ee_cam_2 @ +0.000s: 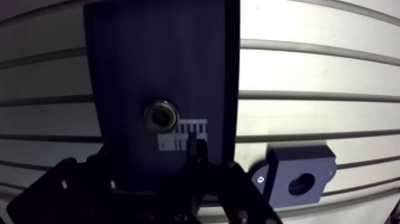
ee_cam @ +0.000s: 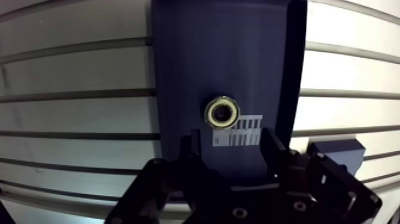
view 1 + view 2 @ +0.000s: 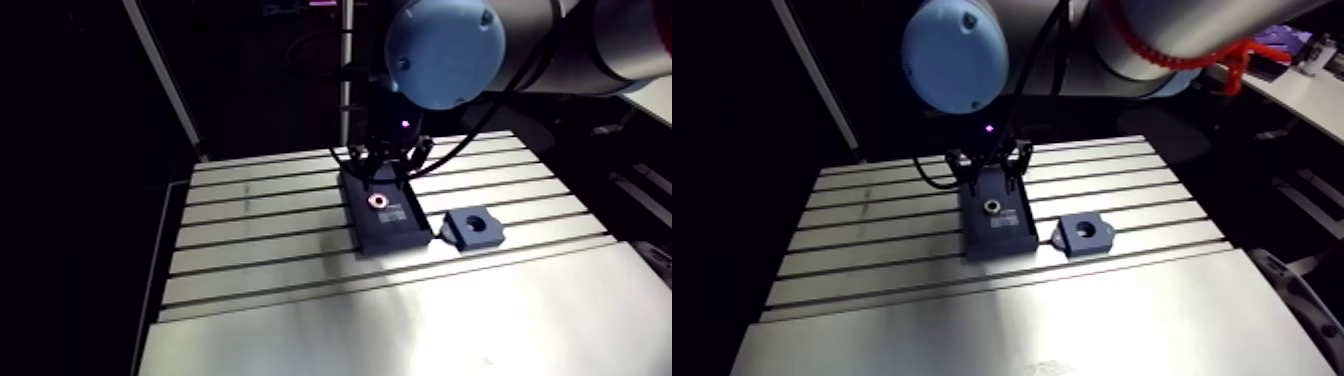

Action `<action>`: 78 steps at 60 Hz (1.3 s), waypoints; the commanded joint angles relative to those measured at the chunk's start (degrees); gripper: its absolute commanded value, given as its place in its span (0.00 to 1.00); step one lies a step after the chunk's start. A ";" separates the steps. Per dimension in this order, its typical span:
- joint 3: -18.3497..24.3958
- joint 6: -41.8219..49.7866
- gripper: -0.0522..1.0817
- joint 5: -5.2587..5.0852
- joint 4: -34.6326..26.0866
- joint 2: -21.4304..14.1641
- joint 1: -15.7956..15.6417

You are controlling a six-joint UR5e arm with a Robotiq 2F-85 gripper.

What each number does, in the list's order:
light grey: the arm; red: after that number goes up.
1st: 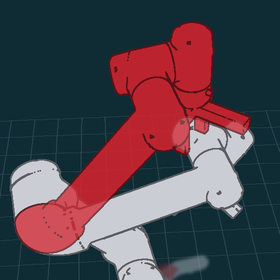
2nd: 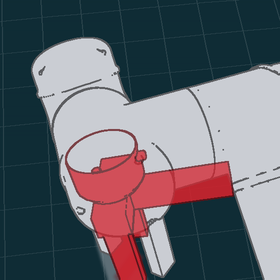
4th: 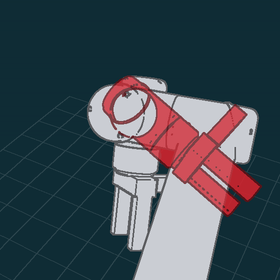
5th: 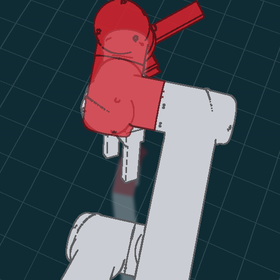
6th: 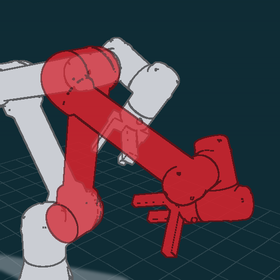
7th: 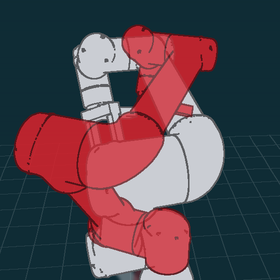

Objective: Pick up the bearing and press it into the housing until flush.

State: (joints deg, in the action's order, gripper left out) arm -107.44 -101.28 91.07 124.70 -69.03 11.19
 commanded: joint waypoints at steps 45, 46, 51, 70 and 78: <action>-1.87 -0.12 0.40 0.20 3.41 0.94 -0.03; -1.86 -0.11 0.40 0.20 3.41 1.04 -0.03; -1.77 -0.11 0.40 0.20 3.40 1.22 -0.03; -1.33 -0.19 0.40 0.29 3.41 2.10 -0.03; -1.33 -0.28 0.40 0.29 3.97 2.51 -0.03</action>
State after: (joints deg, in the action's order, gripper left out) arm -108.87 -101.48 91.34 128.15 -67.11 11.16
